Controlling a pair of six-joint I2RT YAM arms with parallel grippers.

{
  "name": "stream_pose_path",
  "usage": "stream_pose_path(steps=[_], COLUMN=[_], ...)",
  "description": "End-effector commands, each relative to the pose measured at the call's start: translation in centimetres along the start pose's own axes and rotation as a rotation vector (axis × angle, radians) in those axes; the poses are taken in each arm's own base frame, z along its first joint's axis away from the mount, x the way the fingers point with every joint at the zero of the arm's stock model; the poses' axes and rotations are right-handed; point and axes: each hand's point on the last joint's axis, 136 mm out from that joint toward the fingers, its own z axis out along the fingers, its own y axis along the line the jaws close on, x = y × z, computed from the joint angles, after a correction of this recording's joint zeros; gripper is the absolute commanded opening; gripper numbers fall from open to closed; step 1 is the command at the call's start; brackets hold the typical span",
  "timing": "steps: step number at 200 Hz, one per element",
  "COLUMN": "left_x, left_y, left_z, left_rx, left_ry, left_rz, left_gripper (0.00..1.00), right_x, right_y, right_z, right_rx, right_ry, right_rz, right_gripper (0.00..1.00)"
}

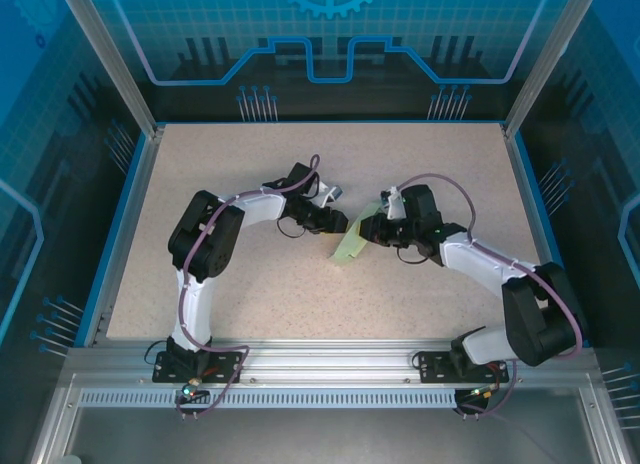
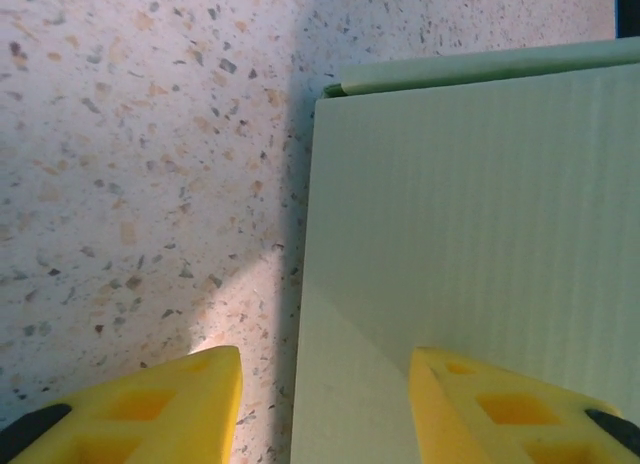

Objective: Fold the paper box

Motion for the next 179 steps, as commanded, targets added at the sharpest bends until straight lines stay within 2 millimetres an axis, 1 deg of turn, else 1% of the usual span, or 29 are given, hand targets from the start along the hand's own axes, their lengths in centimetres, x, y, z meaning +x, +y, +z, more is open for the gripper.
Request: stream_pose_path(steps=[1,20,42,64,77,91,97,118,149,179], left_x=[-2.0,-3.5,-4.3,-3.1,-1.8,0.0,0.9,2.9,3.6,4.0], left_y=[-1.1,-1.2,-1.8,-3.1,-4.9,-6.7,-7.2,-8.2,-8.0,-8.5], left_z=[-2.1,-4.6,-7.7,-9.9,-10.6,-10.3,-9.8,-8.0,-6.2,-4.3], left_rx=[-0.038,-0.092,-0.158,-0.132,-0.088,-0.080,-0.091,-0.128,-0.200,-0.266], left_ry=[-0.078,-0.180,-0.304,-0.422,-0.489,-0.529,-0.531,-0.524,-0.524,-0.512], left_rz=[0.004,0.023,0.058,0.080,0.125,0.221,0.265,0.389,0.471,0.573], left_gripper=[0.52,0.55,0.58,0.63,0.67,0.70,0.72,0.76,0.81,0.85], right_x=[1.5,1.7,1.6,1.5,1.6,1.5,1.5,1.4,1.2,1.3], right_y=[-4.0,-4.3,-4.2,-4.1,-4.1,-4.0,-4.0,-3.9,-3.7,-3.9], right_z=[0.7,0.9,1.3,1.6,1.7,1.8,1.8,1.9,1.8,1.9], right_rx=[0.199,0.212,0.210,0.210,0.212,0.210,0.211,0.209,0.201,0.203], right_ry=[0.036,0.042,0.044,0.050,0.053,0.053,0.056,0.054,0.052,0.055], right_rz=[0.003,0.000,0.000,-0.005,-0.006,-0.007,-0.007,-0.011,-0.014,-0.012], right_gripper=[0.14,0.14,0.14,0.14,0.14,0.14,0.13,0.13,0.13,0.13])
